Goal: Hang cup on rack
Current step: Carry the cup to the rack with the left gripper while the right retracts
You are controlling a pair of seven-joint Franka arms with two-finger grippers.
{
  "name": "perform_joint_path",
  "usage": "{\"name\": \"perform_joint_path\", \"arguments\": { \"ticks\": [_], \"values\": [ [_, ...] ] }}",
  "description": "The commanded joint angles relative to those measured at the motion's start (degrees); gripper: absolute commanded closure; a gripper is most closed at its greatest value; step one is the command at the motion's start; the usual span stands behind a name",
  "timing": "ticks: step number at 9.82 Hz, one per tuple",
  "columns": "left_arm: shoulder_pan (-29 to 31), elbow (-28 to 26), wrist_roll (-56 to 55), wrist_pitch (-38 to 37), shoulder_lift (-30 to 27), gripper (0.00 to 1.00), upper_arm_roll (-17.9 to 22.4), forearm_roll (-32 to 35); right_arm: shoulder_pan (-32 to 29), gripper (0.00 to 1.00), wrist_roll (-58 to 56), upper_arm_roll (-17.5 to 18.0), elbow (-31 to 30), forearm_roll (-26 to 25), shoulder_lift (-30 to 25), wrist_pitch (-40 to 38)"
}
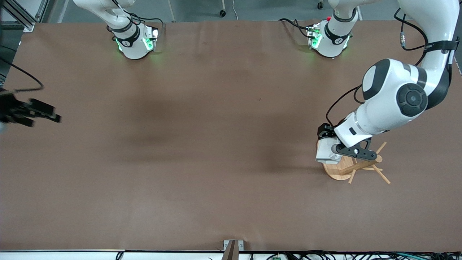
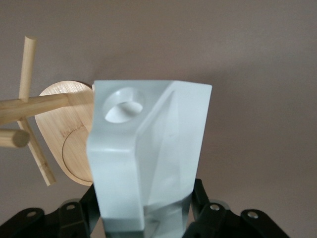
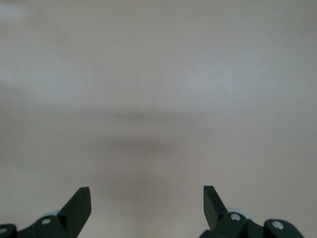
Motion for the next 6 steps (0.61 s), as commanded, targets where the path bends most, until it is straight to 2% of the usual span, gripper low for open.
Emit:
{"name": "perform_joint_path", "arguments": {
  "ticks": [1, 4, 6],
  "values": [
    [0.09, -1.67, -0.61, 1.31, 0.96, 0.59, -0.33, 3.68, -1.85, 0.0, 0.57, 0.79, 5.47, -5.53, 0.53, -5.46],
    [1.05, -1.41, 0.97, 1.31, 1.32, 0.59, -0.33, 3.77, -2.02, 0.0, 6.25, 1.05, 1.82, -6.07, -6.39, -7.76],
    [1.76, -0.97, 3.25, 1.31, 1.32, 0.59, -0.24, 3.68, -2.2, 0.0, 7.5, 1.14, -0.31, -7.73, -8.87, -8.12]
  ]
}}
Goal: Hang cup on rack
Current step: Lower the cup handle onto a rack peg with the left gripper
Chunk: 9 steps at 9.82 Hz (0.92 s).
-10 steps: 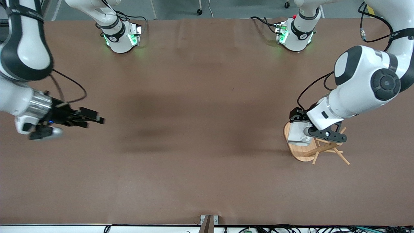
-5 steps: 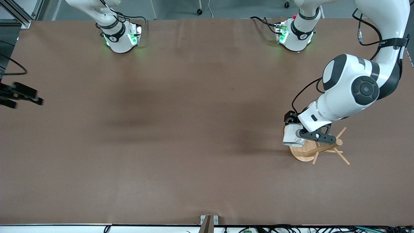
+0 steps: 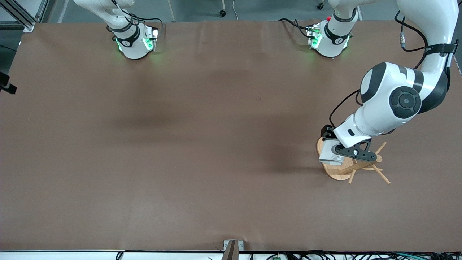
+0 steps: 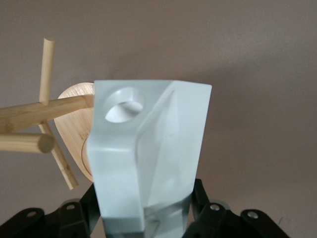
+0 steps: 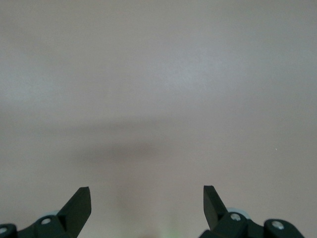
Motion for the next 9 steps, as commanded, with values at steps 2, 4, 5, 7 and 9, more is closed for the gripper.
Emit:
{"name": "perform_joint_path", "arguments": {
  "ticks": [2, 4, 5, 7, 9],
  "values": [
    [1.95, -0.56, 2.79, 0.84, 1.17, 0.59, -0.27, 0.99, -1.38, 0.0, 2.18, 1.62, -6.51, -1.85, -5.59, 0.71],
    [2.3, 0.66, 3.49, 0.75, 1.34, 0.59, -0.27, 0.81, -1.82, 0.0, 2.1, 2.66, -6.7, -2.11, -5.6, 0.8],
    [2.39, 1.37, 3.5, 0.66, 1.95, 0.59, -0.27, 0.81, -2.69, 0.0, 2.18, 3.63, -6.52, -2.29, -5.51, 0.88],
    [2.48, 1.46, 4.11, 0.66, 2.31, 0.59, -0.27, 0.81, -2.26, 0.0, 2.18, 4.17, -6.34, -2.38, -5.16, 1.06],
    [3.09, 1.64, 4.47, 0.75, 3.09, 0.59, -0.27, 0.63, -2.26, 0.0, 2.18, 4.17, -6.17, -2.38, -5.16, 1.76]
  ]
}}
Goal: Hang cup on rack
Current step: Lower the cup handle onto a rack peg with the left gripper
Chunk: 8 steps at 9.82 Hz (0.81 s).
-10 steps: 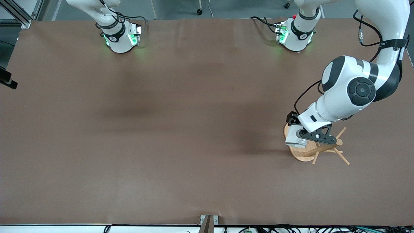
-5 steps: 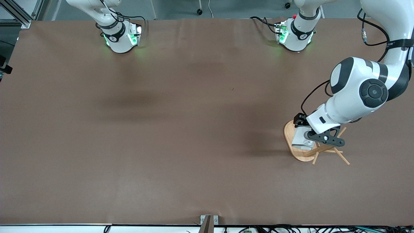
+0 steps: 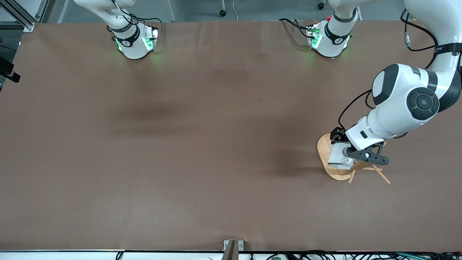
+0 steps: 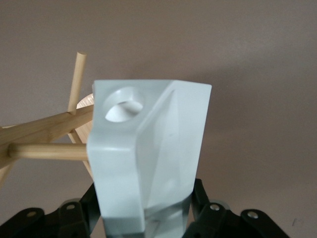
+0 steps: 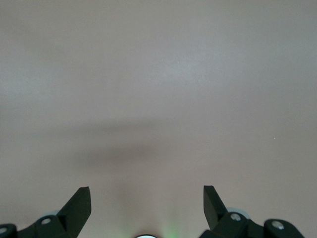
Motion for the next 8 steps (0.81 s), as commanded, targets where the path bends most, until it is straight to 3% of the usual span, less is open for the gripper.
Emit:
{"name": "perform_joint_path", "arguments": {
  "ticks": [1, 8],
  "values": [
    [0.67, 0.38, 1.0, 0.67, 2.65, 0.59, -0.35, 0.63, -0.98, 0.0, 0.93, 1.24, -1.65, -1.17, -1.26, 1.73],
    [2.78, 2.05, 3.98, 0.58, 3.88, 0.59, -0.35, 0.81, -0.8, 0.0, 0.93, 1.24, -1.65, -0.99, -1.17, 2.35]
  ]
}}
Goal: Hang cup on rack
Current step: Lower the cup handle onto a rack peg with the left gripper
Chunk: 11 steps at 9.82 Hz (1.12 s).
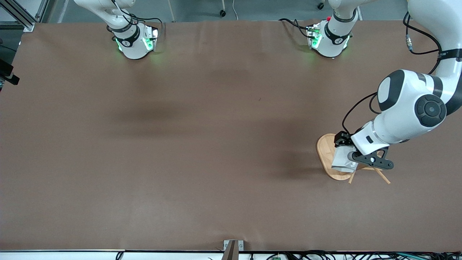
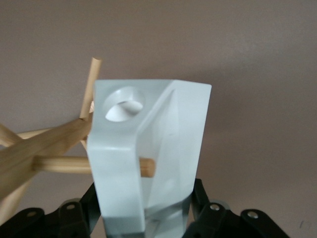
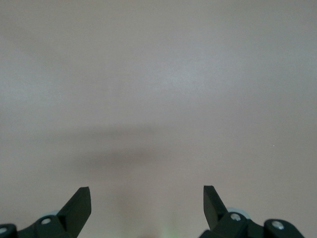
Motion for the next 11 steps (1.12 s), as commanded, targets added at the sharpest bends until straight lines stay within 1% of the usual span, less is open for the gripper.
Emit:
{"name": "perform_joint_path", "arguments": {
  "ticks": [1, 2, 3, 4, 5, 9, 11],
  "values": [
    [0.75, 0.31, 1.03, 0.41, 2.29, 0.59, -0.38, 0.72, -0.79, 0.0, 0.92, 0.99, -1.62, -0.95, -1.17, 0.89],
    [0.75, 0.4, 1.03, 0.41, 2.73, 0.58, -0.38, 0.8, -0.79, 0.0, 0.92, 0.99, -1.62, -0.95, -1.17, 0.89],
    [0.75, 0.4, 0.94, 0.41, 2.91, 0.55, -0.38, 0.72, -0.79, 0.0, 0.92, 0.99, -1.62, -0.86, -1.17, 0.8],
    [0.58, 0.48, 0.77, 0.5, 3.0, 0.32, -0.38, 0.63, -0.79, 0.0, 0.92, 0.99, -1.53, -0.86, -1.17, 0.72],
    [0.58, 0.92, 1.12, 0.42, 3.0, 0.0, -0.38, 0.89, -0.79, 0.0, 0.84, 0.99, -1.53, -0.86, -1.17, 0.72],
    [0.31, 3.3, -0.02, -0.2, 1.95, 0.0, -0.73, 0.54, -0.97, 0.0, 0.75, 0.99, -1.53, -0.86, -1.17, 0.63],
    [0.4, 5.48, -0.72, -3.69, 0.63, 0.0, -0.73, 0.63, -0.97, 0.0, 0.57, 0.91, -1.53, -0.86, -1.08, 0.54]
  ]
}}
